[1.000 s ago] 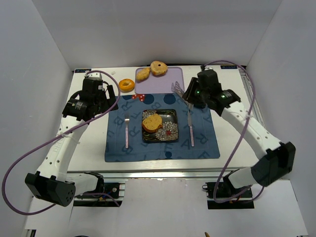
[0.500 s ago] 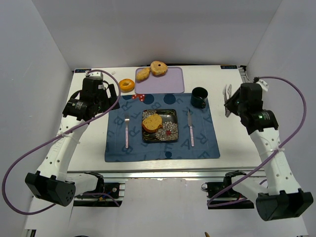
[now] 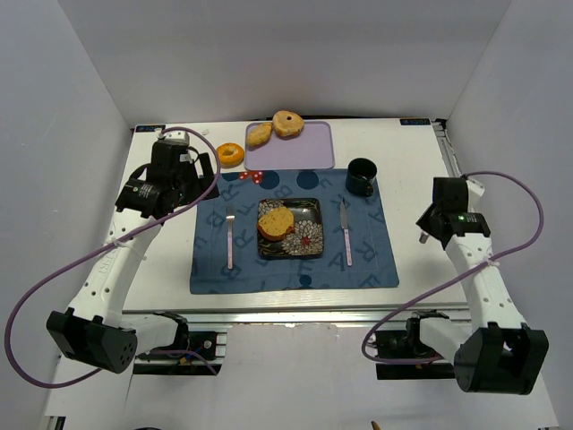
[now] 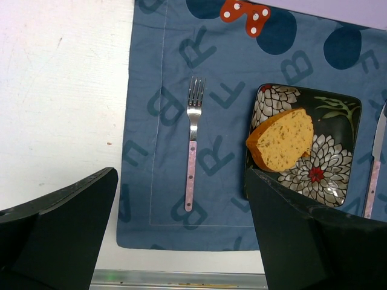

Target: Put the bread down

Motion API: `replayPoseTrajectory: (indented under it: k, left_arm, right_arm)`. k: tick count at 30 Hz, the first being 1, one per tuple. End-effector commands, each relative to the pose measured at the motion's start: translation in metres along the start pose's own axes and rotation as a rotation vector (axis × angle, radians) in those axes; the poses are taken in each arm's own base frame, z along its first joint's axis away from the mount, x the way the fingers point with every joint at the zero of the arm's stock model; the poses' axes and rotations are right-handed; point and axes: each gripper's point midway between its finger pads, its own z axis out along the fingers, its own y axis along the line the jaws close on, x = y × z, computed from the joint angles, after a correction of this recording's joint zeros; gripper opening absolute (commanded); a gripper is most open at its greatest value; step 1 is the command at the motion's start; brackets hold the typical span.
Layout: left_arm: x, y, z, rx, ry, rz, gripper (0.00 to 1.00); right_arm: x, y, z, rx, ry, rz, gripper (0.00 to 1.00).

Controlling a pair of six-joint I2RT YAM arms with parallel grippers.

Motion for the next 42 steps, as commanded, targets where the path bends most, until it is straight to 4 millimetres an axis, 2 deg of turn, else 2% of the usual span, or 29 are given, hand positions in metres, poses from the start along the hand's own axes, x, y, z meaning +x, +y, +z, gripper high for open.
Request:
replayPoseTrajectory:
  k: [1, 3, 5, 11, 18, 21, 22, 26, 27, 28, 30, 32, 33, 34, 36, 40, 42]
  left_arm:
    - [-0.002, -0.002, -0.007, 0.014, -0.017, -0.003, 0.98]
    - [-0.003, -0.002, -0.007, 0.013, -0.018, -0.003, 0.98]
    - [-0.002, -0.002, -0.007, 0.012, -0.017, -0.003, 0.98]
    - [-0.003, 0.001, -0.008, 0.002, -0.021, 0.000, 0.98]
    - [-0.004, 0.003, -0.010, -0.009, -0.026, 0.003, 0.98]
    - [-0.005, 0.005, -0.011, -0.018, -0.029, 0.003, 0.98]
    - [-0.006, 0.005, -0.012, -0.019, -0.031, 0.004, 0.98]
    - [-0.010, 0.005, -0.012, -0.027, -0.039, -0.001, 0.98]
    - [-0.011, 0.006, -0.012, -0.031, -0.044, -0.002, 0.98]
    - [-0.014, 0.006, -0.013, -0.033, -0.053, -0.004, 0.98]
    - [-0.018, 0.007, -0.013, -0.045, -0.062, -0.008, 0.98]
    - [-0.022, 0.006, -0.015, -0.046, -0.077, -0.019, 0.98]
    - [-0.026, 0.006, -0.014, -0.044, -0.091, -0.024, 0.98]
    - [-0.027, 0.006, -0.013, -0.048, -0.096, -0.028, 0.98]
    - [-0.031, 0.008, -0.012, -0.063, -0.115, -0.038, 0.98]
    - [-0.041, 0.005, -0.007, -0.063, -0.151, -0.080, 0.98]
    - [-0.047, 0.006, -0.007, -0.073, -0.179, -0.106, 0.98]
  right_arm:
    - [0.000, -0.006, 0.021, 0.011, -0.027, -0.010, 0.35]
    - [0.008, -0.010, 0.036, 0.021, -0.005, -0.017, 0.34]
    - [0.025, -0.017, 0.050, 0.036, 0.055, -0.041, 0.34]
    - [0.057, -0.029, 0.078, 0.085, 0.155, -0.092, 0.35]
    - [0.073, -0.035, 0.101, 0.110, 0.247, -0.161, 0.41]
    - [0.070, -0.032, 0.102, 0.109, 0.263, -0.166, 0.50]
    - [0.068, -0.030, 0.101, 0.106, 0.266, -0.168, 0.59]
    - [0.049, -0.021, 0.078, 0.073, 0.251, -0.133, 0.79]
    - [0.054, -0.026, 0.067, 0.088, 0.288, -0.131, 0.84]
    - [0.040, -0.023, 0.055, 0.081, 0.249, -0.105, 0.89]
    - [0.039, -0.028, 0.036, 0.094, 0.262, -0.095, 0.89]
    - [0.020, -0.022, 0.015, 0.052, 0.213, -0.078, 0.89]
    - [0.018, -0.021, 0.005, 0.039, 0.215, -0.079, 0.89]
    - [0.005, -0.013, -0.007, -0.009, 0.171, -0.068, 0.89]
    - [0.001, -0.010, -0.020, -0.041, 0.169, -0.072, 0.89]
    - [-0.010, 0.011, -0.051, -0.185, 0.143, -0.033, 0.89]
    - [-0.021, 0.021, -0.063, -0.252, 0.079, -0.006, 0.89]
